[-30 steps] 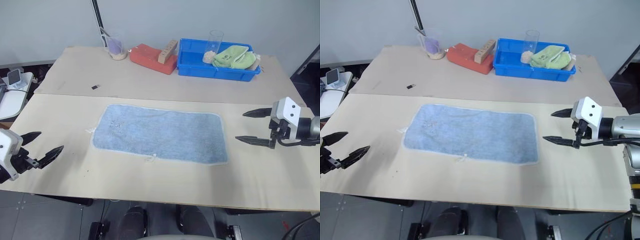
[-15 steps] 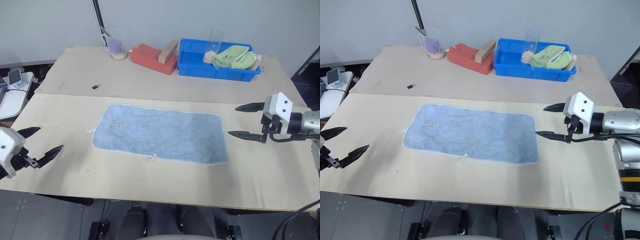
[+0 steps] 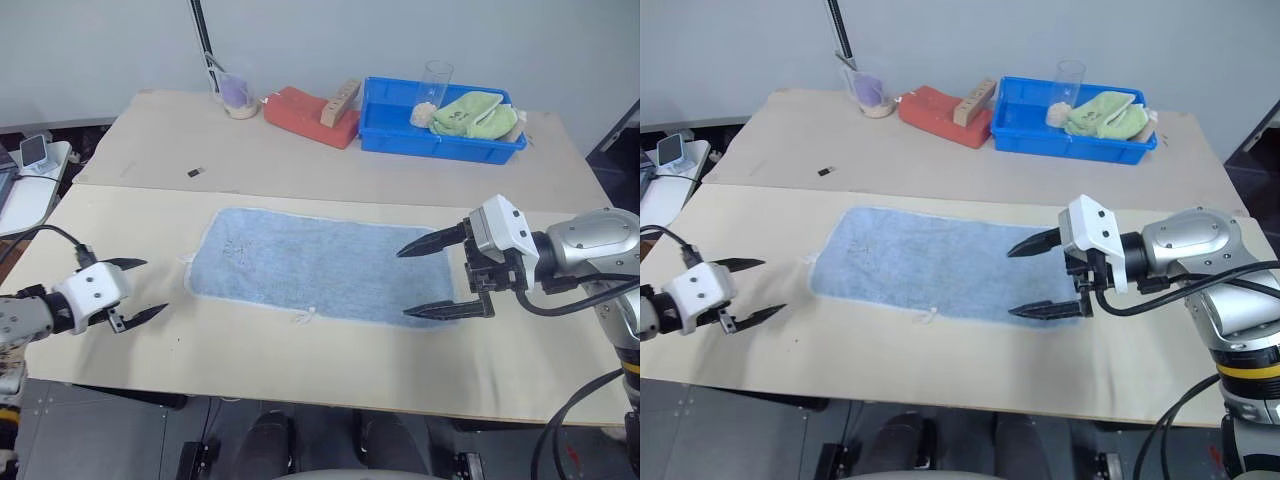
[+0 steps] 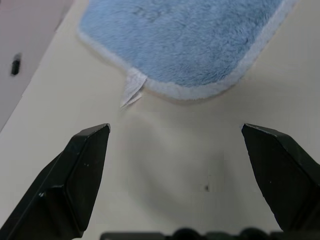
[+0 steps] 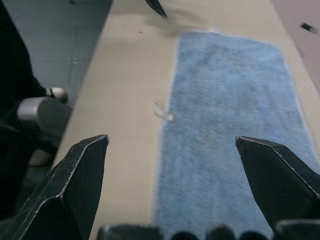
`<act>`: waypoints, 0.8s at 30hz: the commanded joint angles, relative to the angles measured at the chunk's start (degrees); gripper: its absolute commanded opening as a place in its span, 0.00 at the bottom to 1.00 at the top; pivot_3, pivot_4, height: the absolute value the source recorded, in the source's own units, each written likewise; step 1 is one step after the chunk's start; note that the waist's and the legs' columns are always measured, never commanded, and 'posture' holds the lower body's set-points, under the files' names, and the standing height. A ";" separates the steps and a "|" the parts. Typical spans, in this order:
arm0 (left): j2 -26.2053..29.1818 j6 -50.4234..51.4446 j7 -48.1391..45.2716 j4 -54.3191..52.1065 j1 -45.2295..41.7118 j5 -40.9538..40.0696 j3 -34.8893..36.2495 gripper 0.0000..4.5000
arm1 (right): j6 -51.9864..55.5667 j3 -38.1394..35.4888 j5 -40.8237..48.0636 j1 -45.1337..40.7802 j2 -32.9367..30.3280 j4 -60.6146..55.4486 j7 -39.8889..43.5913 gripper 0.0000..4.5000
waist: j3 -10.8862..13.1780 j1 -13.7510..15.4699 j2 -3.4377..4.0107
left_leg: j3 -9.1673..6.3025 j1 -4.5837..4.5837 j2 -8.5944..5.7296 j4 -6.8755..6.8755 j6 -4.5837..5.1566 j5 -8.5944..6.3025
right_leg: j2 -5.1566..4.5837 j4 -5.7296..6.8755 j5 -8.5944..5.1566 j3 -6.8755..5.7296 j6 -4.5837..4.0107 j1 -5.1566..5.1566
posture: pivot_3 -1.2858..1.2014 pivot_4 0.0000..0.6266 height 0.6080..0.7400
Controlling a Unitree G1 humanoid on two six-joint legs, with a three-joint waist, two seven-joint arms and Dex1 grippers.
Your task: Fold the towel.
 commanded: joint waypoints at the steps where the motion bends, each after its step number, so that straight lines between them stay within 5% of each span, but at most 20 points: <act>1: -0.43 -5.36 1.79 4.89 -4.74 3.54 -3.96 1.00 | 2.52 -0.68 2.14 -1.39 0.31 -2.52 -1.53 1.00 | 0.00 0.00 0.00 | 0.00 -0.02 0.00 0.00 0.00 0.00 | 0.00 0.00 0.00 -0.01 0.00 -0.01 | 0.52 0.24 0.80; 10: -4.00 -10.55 2.85 12.98 -12.46 5.94 -10.60 1.00 | 3.61 -1.36 2.83 -1.65 0.81 -3.16 -3.14 1.00 | -0.02 0.60 0.04 | -0.01 0.00 -0.02 0.07 0.00 0.00 | -0.01 0.08 0.01 -0.05 0.01 0.04 | 0.52 0.24 0.80; 13: -4.33 -10.48 2.12 12.68 -12.96 4.60 -10.90 0.82 | 3.57 -1.61 3.07 -1.37 0.68 -3.29 -3.32 1.00 | -0.02 0.72 0.04 | 0.00 0.00 -0.02 0.09 0.00 0.00 | -0.02 0.08 0.02 -0.04 0.02 0.05 | 0.52 0.24 0.80; 21: -2.88 -7.60 -2.86 7.00 -9.69 -0.84 -9.52 0.04 | 0.98 -2.18 1.10 1.00 -0.52 -2.63 -3.77 1.00 | -0.02 0.45 0.03 | -0.02 -0.06 0.00 0.08 0.00 0.00 | 0.01 0.06 0.02 -0.05 0.02 -0.01 | 0.52 0.24 0.80; 24: -2.72 -4.09 -4.46 3.72 -7.63 -3.63 -8.64 0.02 | -3.73 -1.72 -4.67 3.87 -2.80 -0.35 -4.16 1.00 | -0.02 0.41 0.03 | -0.04 -0.09 0.00 0.08 0.00 0.00 | 0.01 0.06 0.02 -0.07 0.02 -0.02 | 0.52 0.24 0.80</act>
